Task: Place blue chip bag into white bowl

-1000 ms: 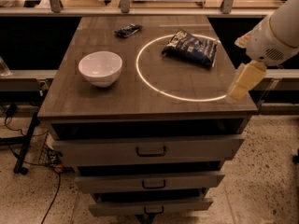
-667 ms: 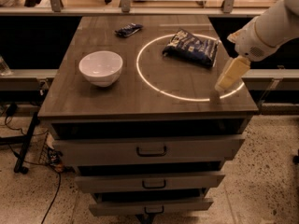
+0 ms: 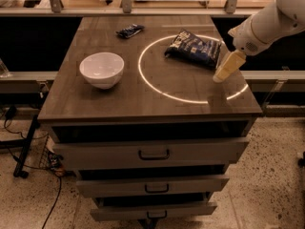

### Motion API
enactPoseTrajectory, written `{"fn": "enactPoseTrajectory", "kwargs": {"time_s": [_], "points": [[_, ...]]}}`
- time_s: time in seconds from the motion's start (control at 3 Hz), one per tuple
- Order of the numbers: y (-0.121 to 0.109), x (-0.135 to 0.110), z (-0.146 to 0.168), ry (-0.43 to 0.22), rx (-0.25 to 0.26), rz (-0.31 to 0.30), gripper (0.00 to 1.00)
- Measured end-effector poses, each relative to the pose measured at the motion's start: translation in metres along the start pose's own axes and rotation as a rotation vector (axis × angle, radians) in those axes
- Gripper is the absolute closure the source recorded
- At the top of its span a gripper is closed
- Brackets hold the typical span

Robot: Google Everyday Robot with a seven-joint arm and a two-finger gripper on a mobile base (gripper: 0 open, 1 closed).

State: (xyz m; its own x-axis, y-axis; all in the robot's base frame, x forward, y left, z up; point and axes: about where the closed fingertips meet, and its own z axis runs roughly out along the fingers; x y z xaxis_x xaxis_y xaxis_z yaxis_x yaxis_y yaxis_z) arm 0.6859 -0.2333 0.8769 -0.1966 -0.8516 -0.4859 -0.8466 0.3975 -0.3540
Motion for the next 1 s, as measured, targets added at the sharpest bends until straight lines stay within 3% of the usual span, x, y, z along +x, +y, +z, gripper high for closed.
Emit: {"fn": "enactPoseTrajectory", "kwargs": {"time_s": [0.67,1.0], "points": [[-0.026,0.022,0.054,-0.083,0.047,0.147,0.0],[-0.027,0.02,0.05,-0.083,0.047,0.147,0.0]]}}
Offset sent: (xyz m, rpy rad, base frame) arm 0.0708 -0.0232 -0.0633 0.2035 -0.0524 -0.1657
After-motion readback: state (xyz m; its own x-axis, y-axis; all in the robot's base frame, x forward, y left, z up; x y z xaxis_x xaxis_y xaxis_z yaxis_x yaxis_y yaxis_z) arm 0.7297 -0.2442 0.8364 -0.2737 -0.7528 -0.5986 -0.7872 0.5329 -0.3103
